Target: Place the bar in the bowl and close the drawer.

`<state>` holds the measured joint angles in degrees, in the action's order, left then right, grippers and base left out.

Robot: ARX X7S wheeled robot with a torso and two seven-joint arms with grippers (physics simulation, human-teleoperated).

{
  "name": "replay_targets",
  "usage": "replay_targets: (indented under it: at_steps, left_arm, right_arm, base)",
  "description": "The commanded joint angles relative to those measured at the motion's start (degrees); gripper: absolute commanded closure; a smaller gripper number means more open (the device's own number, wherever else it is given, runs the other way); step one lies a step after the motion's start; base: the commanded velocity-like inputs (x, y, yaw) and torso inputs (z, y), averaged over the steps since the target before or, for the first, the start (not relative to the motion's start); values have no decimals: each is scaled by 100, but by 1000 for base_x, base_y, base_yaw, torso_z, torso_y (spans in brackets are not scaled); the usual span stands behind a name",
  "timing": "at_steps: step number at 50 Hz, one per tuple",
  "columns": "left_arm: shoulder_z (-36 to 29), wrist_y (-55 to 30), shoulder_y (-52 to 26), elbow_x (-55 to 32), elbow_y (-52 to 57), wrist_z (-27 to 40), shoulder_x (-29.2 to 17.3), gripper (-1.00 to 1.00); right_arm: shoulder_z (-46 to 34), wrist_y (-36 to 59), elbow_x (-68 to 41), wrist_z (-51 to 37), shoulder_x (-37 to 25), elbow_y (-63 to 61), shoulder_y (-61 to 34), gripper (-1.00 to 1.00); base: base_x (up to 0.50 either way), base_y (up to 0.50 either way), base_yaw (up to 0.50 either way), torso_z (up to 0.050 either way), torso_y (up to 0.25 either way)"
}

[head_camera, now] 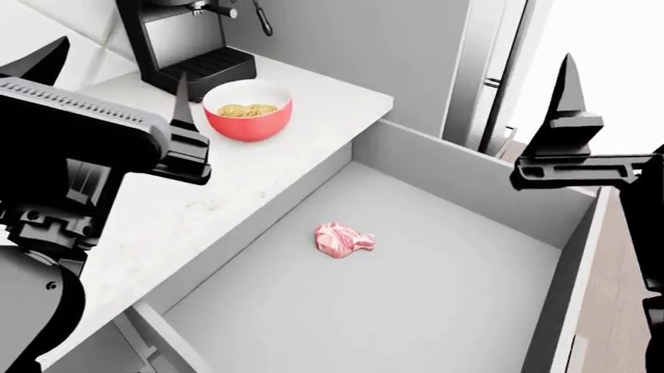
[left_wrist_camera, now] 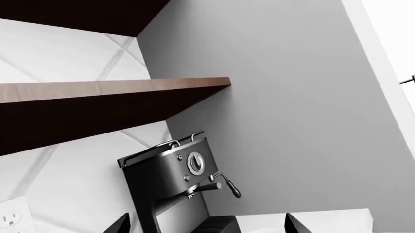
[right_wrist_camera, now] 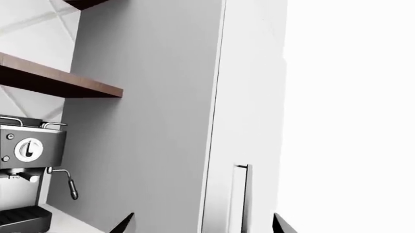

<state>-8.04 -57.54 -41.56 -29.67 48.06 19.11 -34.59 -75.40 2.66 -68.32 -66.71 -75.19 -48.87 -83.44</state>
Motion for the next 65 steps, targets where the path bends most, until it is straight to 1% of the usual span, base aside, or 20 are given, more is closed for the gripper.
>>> replay_targets:
  at_steps: [1,3,8,12,20,27,32,43,48,56,65]
  left_arm:
    - [-66,5,-70,-22,-34,5,36,-100]
    - [-98,35,-77,0,-61,8,45,-100]
    - [-167,136,-52,52,-125,7,69,-100]
    - [-211,225,-16,96,-182,2,77,-100]
    - [-173,256,59,70,-163,7,54,-100]
    - [-185,337,112,95,-205,1,40,-100]
    - [-183,373,142,101,-211,3,29,-100]
    - [-180,396,172,111,-220,32,7,-100]
    - [-216,404,160,133,-231,53,17,-100]
    - [-224,439,194,148,-244,68,2,-100]
    - [-183,502,294,150,-234,73,-41,-100]
  right_arm:
    - [-26,-342,-48,-11,-1212,-408,160,-100]
    - [-62,-445,-47,-25,-1477,-504,206,-100]
    - [-103,-287,-71,-498,-1480,-641,262,-100]
    - [-473,-585,401,-905,-1480,-537,643,-100]
    - [-1405,-1658,1582,-1599,-1480,-74,1594,-100]
    - [-2082,-2506,2396,-2297,-1480,420,2282,-100]
    - [-2356,-3219,2528,-2329,-1481,1074,2564,-100]
    - [-3192,-5559,2554,-2329,-1481,2918,3418,-100]
    - [-3459,-6256,2457,-2329,-1481,3391,3693,-100]
    - [-3537,-6266,2240,-2329,-1480,3227,3789,-100]
    - [-3737,-6266,2351,-2328,-1477,3019,4053,-100]
  base:
    - [0,0,0,0,0]
    - [0,0,0,0,0]
    - [0,0,0,0,0]
    - [0,0,0,0,0]
    - [0,0,0,0,0]
    - [0,0,0,0,0]
    - [0,0,0,0,0]
    - [0,0,0,0,0]
    - [0,0,0,0,0]
    - [0,0,0,0,0]
    - [0,0,0,0,0]
